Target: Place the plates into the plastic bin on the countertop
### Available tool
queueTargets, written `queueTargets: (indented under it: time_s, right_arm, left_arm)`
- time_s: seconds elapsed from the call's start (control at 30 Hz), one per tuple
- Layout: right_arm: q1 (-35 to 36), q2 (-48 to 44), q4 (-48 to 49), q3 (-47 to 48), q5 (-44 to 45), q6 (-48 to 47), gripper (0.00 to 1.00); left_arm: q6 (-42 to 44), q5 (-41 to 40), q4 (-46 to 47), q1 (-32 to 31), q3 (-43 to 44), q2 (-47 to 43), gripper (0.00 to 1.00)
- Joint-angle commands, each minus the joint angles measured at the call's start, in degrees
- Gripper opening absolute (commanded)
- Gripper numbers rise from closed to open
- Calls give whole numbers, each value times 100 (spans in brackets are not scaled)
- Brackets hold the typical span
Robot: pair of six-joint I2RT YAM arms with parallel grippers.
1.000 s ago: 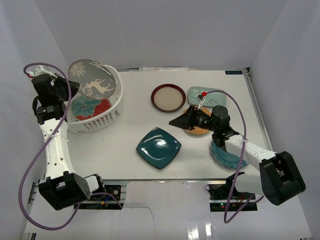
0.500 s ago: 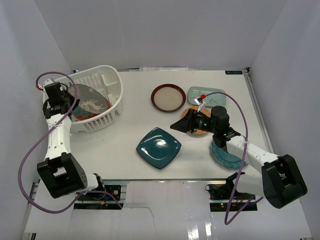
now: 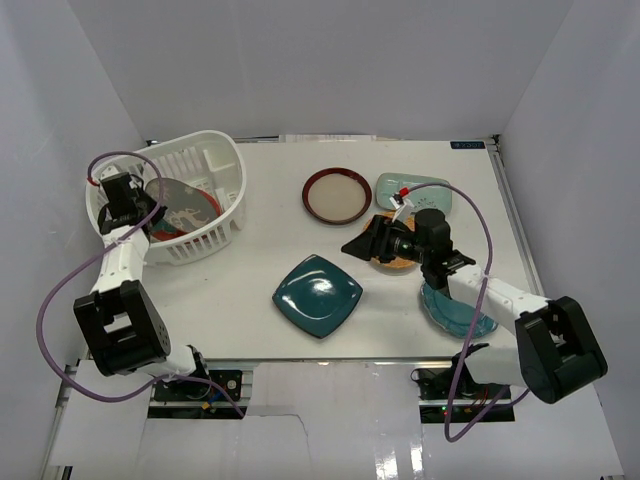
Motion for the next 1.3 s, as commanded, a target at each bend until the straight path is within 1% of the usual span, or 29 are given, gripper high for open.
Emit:
queueTargets:
  time_s: [0.0,0.07,0.1,0.17,0.2,0.23,0.3,0.33,0.4,0.43,0.47,0.6,0.7,0.77,0.87,0.9,0.97,1.07,1.17,1.2,1.27]
  right_arm:
    - [-13,240,11,464,622,-285,77]
    - [-13,416,19,648,806,-346,77]
    - [-31,608,28,710,1025,-425,76]
    - [-31,820,20,903,1219,-487,75]
    - [-66,1039,37,965,1438,-505,74]
    - [-75,1145,37,1027,1562,-548,73]
    - [-154,1513,28,1290,1905,-549,68]
    - [-189,1620,28,1361,2001,-523,66]
    - [-250,1935,46,1588,2414,-496,61]
    - [-268,2051,37,1677,2503,-444,58]
    - [-346,2148,37,1765,2608,-417,52]
    - [-496,2745,-33,2361,2766,-320,46]
    - [-540,3114,-384,2696,2943,-434,46]
    - [-558,3264,-612,2960,3337,-513,46]
    - [-576,3501,-884,3259,3653,-663,50]
    - [-584,3606,-964,3338,3690,-733,49]
    - [-593,3704,-1079,3444,3786,-777,50]
    - [-593,3861,-1079,3506,3734,-839,50]
    - [-611,4055,-1088,3655,3541,-830,49]
    - [-602,4108,-1079,3690,3506,-830,49]
    - [-602,4240,-1079,3787,3391,-786,49]
  left_arm:
    - [-147,116,800,9,-50,-230,12]
    - [-217,98,939,18,-199,-292,16]
    - [-226,63,966,18,-305,-309,22]
    - [-226,28,923,9,-350,-301,29]
    - [-253,-16,888,9,-358,-283,34]
    - [-270,-199,853,9,-367,-274,49]
    - [-427,-279,738,9,-385,-266,61]
    - [-481,-410,729,9,-446,-292,76]
    - [-595,-543,712,9,-499,-371,88]
    - [-596,-639,668,9,-490,-388,98]
    - [-587,-684,633,1,-473,-397,98]
    - [-482,-930,475,-52,-376,-538,98]
    - [-367,-1219,448,-87,-402,-687,98]
    - [-271,-1404,413,-140,-420,-775,98]
    - [-122,-1773,413,-315,-455,-968,98]
    - [-112,-1896,413,-351,-499,-1030,98]
    - [-182,-1932,439,-447,-595,-1337,98]
    - [-191,-1748,474,-693,-587,-1750,98]
    - [-165,-1257,474,-1176,-517,-2119,98]
    - [-182,-986,474,-1482,-508,-2198,98]
    - [-244,-634,474,-1791,-482,-2374,98]
